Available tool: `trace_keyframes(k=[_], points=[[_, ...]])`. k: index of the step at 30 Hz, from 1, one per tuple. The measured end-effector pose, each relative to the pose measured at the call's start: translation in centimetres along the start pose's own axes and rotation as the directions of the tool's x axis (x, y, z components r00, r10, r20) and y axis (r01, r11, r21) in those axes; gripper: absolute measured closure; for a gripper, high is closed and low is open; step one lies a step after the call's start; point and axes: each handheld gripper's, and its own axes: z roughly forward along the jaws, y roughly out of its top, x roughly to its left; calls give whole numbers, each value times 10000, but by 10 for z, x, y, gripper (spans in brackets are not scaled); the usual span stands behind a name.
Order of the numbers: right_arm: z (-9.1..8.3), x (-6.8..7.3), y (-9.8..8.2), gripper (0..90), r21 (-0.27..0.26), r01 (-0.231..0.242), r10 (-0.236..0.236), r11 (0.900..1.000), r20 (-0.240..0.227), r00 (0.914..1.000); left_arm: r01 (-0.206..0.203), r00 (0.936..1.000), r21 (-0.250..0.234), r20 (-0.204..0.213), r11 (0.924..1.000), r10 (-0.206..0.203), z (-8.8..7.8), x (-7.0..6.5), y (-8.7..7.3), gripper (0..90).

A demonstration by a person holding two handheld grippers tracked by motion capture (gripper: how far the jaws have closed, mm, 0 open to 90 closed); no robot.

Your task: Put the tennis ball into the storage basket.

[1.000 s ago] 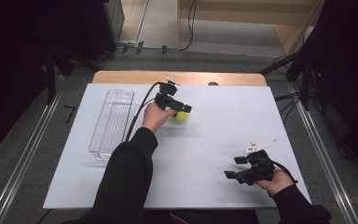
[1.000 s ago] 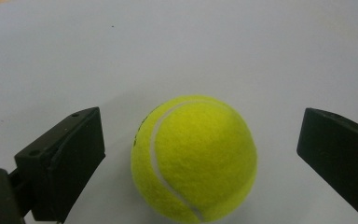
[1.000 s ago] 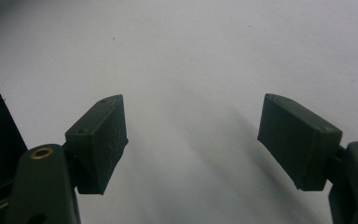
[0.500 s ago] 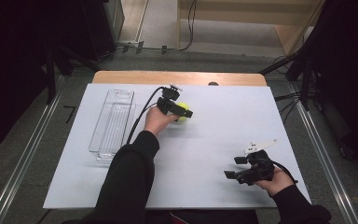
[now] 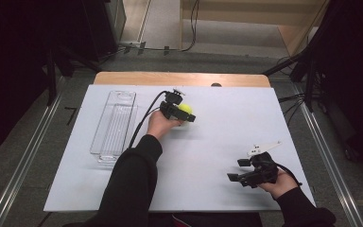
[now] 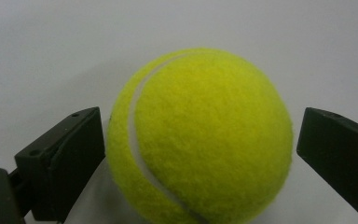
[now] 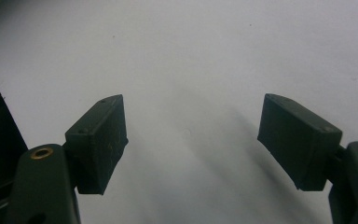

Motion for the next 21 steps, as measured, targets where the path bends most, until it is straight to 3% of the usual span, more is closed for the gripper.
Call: trace_keyframes(k=[13, 14, 16, 21], points=[[0, 0, 0, 217, -8, -9, 9, 10000, 1, 10000, -450, 9966, -193, -699, 9988, 436, 2, -3, -4, 192], [0, 0, 0, 216, -7, -2, 2, 10000, 3, 10000, -596, 9957, -174, -715, 9981, 583, 1, -3, -4, 218], [0, 0, 0, 216, -6, -6, 6, 10000, 4, 10000, -474, 9971, -280, -614, 9985, 456, 1, -2, -5, 248], [0, 0, 0, 216, -3, -3, 3, 10000, 4, 10000, -616, 9958, -297, -692, 9977, 594, 1, -4, -6, 256]])
